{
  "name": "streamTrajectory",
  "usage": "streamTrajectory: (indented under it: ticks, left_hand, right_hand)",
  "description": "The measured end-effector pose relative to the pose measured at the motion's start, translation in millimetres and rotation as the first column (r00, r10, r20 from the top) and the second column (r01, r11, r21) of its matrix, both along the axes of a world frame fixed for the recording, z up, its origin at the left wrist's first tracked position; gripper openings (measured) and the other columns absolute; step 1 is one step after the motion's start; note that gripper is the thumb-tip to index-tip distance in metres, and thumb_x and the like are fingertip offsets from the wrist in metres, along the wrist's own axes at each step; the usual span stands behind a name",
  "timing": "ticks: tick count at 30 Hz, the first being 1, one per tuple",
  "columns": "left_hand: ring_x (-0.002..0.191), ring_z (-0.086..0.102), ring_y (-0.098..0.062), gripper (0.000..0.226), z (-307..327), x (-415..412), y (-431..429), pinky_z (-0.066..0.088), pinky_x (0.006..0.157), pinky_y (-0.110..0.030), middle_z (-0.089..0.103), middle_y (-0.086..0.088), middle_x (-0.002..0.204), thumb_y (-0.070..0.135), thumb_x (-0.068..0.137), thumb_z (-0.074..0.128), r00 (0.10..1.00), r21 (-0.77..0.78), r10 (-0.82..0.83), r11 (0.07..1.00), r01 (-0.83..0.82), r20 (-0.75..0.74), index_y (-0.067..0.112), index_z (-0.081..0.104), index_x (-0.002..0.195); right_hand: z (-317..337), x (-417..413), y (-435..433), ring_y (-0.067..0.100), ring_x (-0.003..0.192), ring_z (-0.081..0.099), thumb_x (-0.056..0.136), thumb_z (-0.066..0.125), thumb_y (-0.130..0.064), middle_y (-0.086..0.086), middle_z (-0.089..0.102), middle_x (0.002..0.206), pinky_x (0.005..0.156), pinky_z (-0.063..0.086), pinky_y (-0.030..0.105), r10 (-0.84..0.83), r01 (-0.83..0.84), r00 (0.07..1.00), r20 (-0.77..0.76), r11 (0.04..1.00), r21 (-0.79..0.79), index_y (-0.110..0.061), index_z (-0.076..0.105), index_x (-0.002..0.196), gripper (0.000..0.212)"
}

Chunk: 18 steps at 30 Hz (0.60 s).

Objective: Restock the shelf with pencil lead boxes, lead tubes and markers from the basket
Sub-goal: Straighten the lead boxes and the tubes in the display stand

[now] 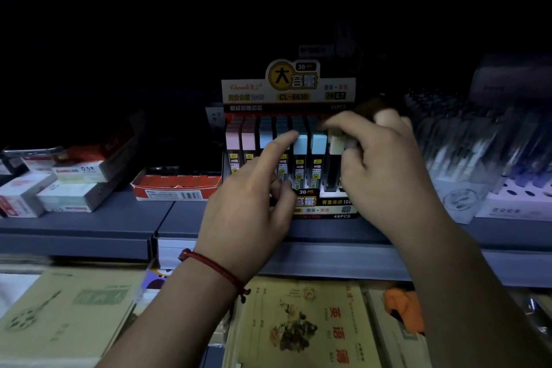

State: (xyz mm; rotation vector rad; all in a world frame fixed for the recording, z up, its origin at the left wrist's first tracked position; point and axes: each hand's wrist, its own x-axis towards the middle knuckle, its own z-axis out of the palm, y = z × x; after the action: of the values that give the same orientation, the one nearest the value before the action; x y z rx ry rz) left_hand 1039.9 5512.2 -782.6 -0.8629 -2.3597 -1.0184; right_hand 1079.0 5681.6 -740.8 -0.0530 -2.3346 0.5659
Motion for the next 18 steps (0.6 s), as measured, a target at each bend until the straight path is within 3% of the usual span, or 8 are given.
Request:
streamTrajectory:
  ticks: [4, 8, 14, 18]
  left_hand:
    - [0.063, 0.055, -0.008, 0.066, -1.2, -1.2, -0.6, 0.05, 0.056, -0.041, 0.057, 0.01, 0.077, 0.021, 0.095, 0.058, 1.0, 0.008, -0.009, 1.0, 0.009, -0.001, 0.044, 0.03, 0.15]
    - [0.063, 0.055, -0.008, 0.064, -2.6, -2.0, -0.8, 0.05, 0.056, -0.041, 0.057, 0.01, 0.077, 0.021, 0.095, 0.058, 1.0, 0.015, -0.011, 1.0, 0.012, -0.022, 0.042, 0.033, 0.149]
    - [0.07, 0.059, -0.013, 0.038, 0.3, -8.2, 5.7, 0.05, 0.064, -0.034, 0.059, 0.009, 0.083, 0.026, 0.098, 0.063, 0.998, 0.193, -0.045, 0.98, 0.05, -0.033, 0.032, 0.055, 0.135]
    - [0.07, 0.062, -0.015, 0.025, 5.0, -10.7, 12.1, 0.052, 0.06, -0.028, 0.064, 0.009, 0.088, 0.028, 0.096, 0.067, 0.999, 0.306, -0.041, 0.951, 0.036, 0.011, 0.032, 0.065, 0.12]
  right_hand:
    - [-1.4, -1.4, -1.5, 0.021, 0.106, 0.037, 0.092, 0.045, -0.004, 0.0, 0.04, 0.102, 0.089, 0.046, 0.041, -0.007, 0.007, 1.0, 0.0, 1.0, -0.017, -0.032, 0.059, 0.131, 0.05]
    - [-1.6, -1.0, -0.8, 0.021, 0.105, 0.039, 0.092, 0.047, -0.01, 0.002, 0.043, 0.103, 0.087, 0.047, 0.041, 0.017, -0.018, 1.0, -0.015, 0.999, -0.027, -0.032, 0.065, 0.118, 0.039]
    - [-1.1, 0.4, 1.6, 0.02, 0.103, 0.041, 0.09, 0.059, -0.031, -0.001, 0.044, 0.102, 0.09, 0.048, 0.044, 0.042, -0.042, 0.999, 0.02, 0.999, 0.002, -0.039, 0.063, 0.109, 0.021]
    - [2.1, -0.4, 2.9, 0.023, 0.104, 0.046, 0.094, 0.065, -0.036, 0.001, 0.046, 0.103, 0.088, 0.049, 0.042, 0.061, -0.06, 0.998, 0.017, 0.998, -0.024, -0.039, 0.065, 0.105, 0.012]
